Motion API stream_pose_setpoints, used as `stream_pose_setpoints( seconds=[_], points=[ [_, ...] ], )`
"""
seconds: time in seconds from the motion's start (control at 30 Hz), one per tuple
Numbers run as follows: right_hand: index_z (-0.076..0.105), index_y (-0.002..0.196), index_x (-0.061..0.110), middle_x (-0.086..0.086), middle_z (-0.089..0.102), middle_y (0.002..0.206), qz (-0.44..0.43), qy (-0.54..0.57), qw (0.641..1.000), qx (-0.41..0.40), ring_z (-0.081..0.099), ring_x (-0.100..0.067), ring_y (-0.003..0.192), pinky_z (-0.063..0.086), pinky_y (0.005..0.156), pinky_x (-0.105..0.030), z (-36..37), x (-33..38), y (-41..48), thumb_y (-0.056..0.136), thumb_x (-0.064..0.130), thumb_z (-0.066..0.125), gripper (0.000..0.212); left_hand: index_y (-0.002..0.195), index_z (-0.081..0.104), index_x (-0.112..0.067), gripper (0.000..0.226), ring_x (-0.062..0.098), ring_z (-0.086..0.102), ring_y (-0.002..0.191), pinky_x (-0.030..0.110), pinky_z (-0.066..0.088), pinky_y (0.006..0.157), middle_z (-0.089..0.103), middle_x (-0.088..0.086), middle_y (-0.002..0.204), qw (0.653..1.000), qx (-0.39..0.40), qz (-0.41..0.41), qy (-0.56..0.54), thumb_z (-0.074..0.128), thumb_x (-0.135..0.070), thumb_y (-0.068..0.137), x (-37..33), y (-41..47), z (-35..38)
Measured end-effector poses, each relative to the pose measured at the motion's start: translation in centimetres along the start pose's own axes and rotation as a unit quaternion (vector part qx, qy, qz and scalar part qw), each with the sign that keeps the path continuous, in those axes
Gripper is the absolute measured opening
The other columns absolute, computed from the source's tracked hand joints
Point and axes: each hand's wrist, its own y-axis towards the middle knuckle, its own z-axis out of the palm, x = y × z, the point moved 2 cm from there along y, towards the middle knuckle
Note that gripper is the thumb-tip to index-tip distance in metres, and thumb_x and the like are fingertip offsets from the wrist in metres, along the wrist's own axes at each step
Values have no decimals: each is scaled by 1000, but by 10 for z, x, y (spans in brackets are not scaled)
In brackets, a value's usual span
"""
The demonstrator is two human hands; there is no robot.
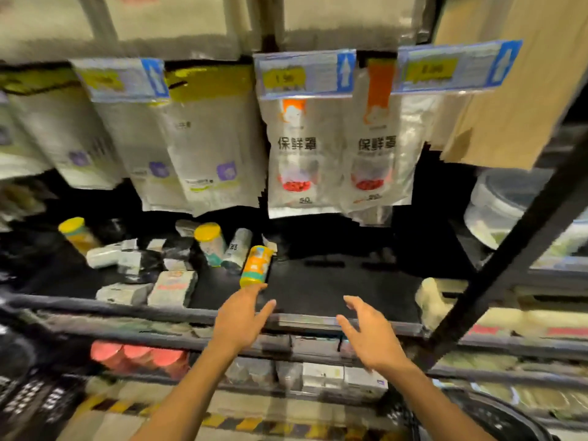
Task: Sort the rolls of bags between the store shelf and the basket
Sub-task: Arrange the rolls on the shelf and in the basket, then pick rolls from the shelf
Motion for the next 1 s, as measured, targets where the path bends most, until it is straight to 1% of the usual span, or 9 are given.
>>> stream_pose_setpoints(
  seconds=[0.17,0.37,0.43,0.57,0.7,0.73,0.8,0.87,1.0],
  points=[
    [32,144,23,3,44,143,14,5,1000,26,44,-16,128,39,103,-31,41,44,60,97,41,45,52,135,47,-19,49,21,53,117,35,46,92,55,1,132,998,-22,-44,-42,51,-44,93,69,42,-27],
    [35,142,19,-3,48,140,77,46,995,50,44,-20,127,37,101,-32,105,97,136,95,42,49,55,130,50,-10,51,29,54,116,36,43,92,57,11,129,988,-6,-113,-107,54,-44,92,142,114,-29],
    [39,140,16,-5,51,137,115,67,990,38,47,-22,124,39,97,-30,127,107,159,92,41,55,56,130,50,-8,55,31,53,116,36,43,92,57,13,129,983,11,-139,-118,55,-46,91,158,136,-19],
    [52,126,9,-8,61,122,185,116,976,6,56,-24,112,42,85,-28,164,113,194,88,35,64,48,111,61,-9,44,32,58,107,34,46,83,66,13,114,963,26,-188,-193,62,-45,86,179,170,8],
    [60,116,12,-11,65,116,249,151,956,-18,58,-29,110,48,91,-36,201,104,214,77,50,70,55,112,60,-8,53,32,58,109,32,42,82,64,14,116,946,55,-245,-205,61,-53,83,189,193,38],
    [61,113,14,-10,66,113,260,159,952,-26,60,-29,107,49,88,-38,209,102,218,72,55,71,59,113,59,-7,58,32,57,110,32,42,83,63,14,118,941,56,-263,-203,61,-56,82,191,198,45],
    [61,109,15,-8,67,106,280,176,943,-48,62,-28,101,49,78,-33,221,102,223,67,58,74,61,113,59,-6,65,33,56,111,33,43,84,62,15,118,935,55,-287,-201,61,-61,79,194,207,56],
    [59,109,15,-7,65,105,302,178,934,-65,61,-28,101,42,71,-28,229,103,225,66,56,76,62,112,61,-7,69,32,58,107,33,44,81,63,13,115,930,56,-302,-203,62,-66,75,196,214,65],
    [57,110,15,-7,64,107,320,182,925,-96,57,-27,104,42,74,-28,240,98,227,66,53,78,62,112,63,-12,74,29,61,99,35,51,80,66,9,107,929,51,-308,-200,63,-72,68,195,221,77]
  ],
)
